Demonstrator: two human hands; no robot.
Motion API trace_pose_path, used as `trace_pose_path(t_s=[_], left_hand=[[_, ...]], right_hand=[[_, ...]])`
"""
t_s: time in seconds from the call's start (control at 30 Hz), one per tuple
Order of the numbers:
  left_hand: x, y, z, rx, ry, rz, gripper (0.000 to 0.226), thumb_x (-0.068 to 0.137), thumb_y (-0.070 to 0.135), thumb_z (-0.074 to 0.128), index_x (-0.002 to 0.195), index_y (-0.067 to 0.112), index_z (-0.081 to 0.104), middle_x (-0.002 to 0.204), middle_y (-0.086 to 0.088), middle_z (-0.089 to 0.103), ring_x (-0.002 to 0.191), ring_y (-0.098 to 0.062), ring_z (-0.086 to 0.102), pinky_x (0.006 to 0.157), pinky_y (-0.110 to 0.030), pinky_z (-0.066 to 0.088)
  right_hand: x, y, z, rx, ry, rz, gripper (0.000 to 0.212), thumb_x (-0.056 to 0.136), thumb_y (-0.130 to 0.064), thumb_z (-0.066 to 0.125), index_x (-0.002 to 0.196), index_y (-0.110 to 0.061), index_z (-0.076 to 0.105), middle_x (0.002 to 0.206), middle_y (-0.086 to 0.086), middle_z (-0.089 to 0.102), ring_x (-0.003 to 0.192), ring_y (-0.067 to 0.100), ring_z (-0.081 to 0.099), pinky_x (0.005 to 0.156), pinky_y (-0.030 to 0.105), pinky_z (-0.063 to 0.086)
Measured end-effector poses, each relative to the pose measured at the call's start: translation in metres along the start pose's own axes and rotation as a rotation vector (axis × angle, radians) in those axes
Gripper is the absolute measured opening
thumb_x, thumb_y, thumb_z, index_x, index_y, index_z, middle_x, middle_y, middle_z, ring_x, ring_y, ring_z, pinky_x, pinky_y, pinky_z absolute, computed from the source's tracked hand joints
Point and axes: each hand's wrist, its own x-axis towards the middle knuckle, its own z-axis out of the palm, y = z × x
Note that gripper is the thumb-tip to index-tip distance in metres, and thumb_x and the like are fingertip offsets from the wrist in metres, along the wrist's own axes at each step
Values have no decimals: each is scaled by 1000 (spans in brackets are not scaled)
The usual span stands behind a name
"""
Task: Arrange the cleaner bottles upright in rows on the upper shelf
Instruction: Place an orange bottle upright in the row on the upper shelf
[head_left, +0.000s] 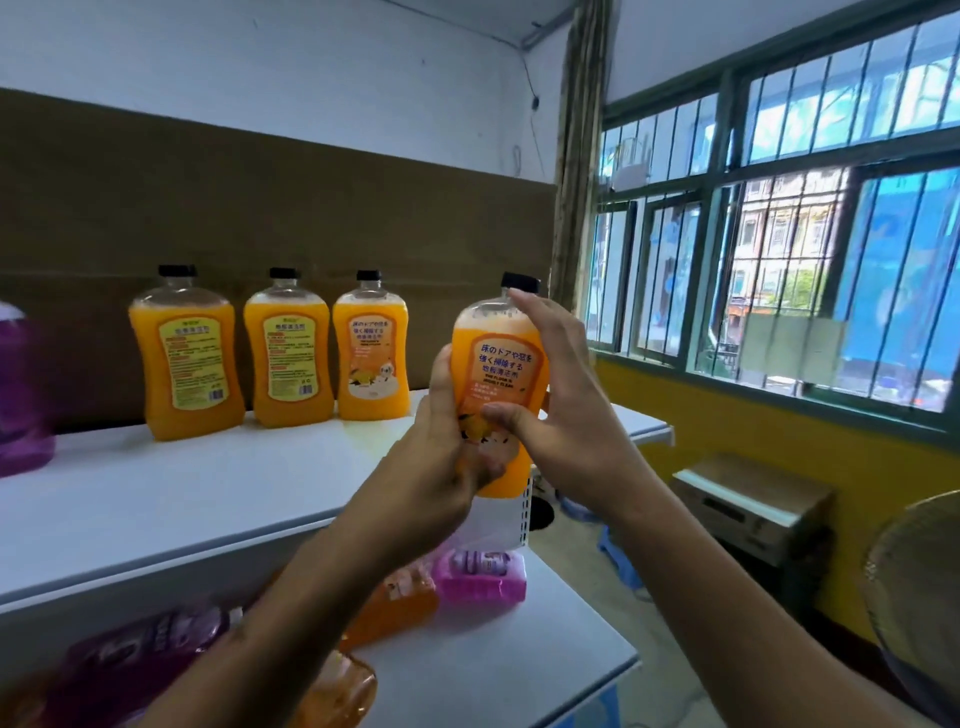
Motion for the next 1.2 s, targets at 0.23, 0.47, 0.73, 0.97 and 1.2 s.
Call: trace_pose_path(t_s=[0.23,0.47,0.73,0.97,1.2], left_hand=[[46,-16,25,63,18,-54,106,93,26,61,144,38,-31,154,3,31,127,-14,52,101,-39,50],[64,-23,11,115,-56,-188,102,89,19,67,151,36,-12,146,5,44,119,-10,55,88,-22,49],[70,-45,1,648,-120,-311,35,100,32,48,132,18,55,129,-4,55,113,-19,54,95,-29,46],[73,-50,6,665,-136,-303,31,101,34,44,119,16,62,118,-3,57,101,-18,56,90,-34,50],[75,-42,10,697,-140,-286,33,103,32,40,120,13,60,118,-5,58,99,-18,54,78,-27,43]], right_hand=[[30,47,-10,-55,-93,-48,89,86,-6,72,152,-40,23,157,-14,13,132,2,26,93,7,44],[52,77,-3,4,-162,-66,90,85,1,70,148,-45,23,157,-14,11,138,12,28,96,15,49],[82,104,34,11,-151,-57,96,82,13,67,145,-45,23,157,-9,7,130,7,24,74,-4,41],[105,127,55,47,-146,-81,94,81,17,64,146,-40,27,158,-5,8,128,9,29,75,-3,41],[120,144,70,29,-166,-101,92,84,14,63,147,-40,24,159,-3,6,137,16,27,100,13,37]])
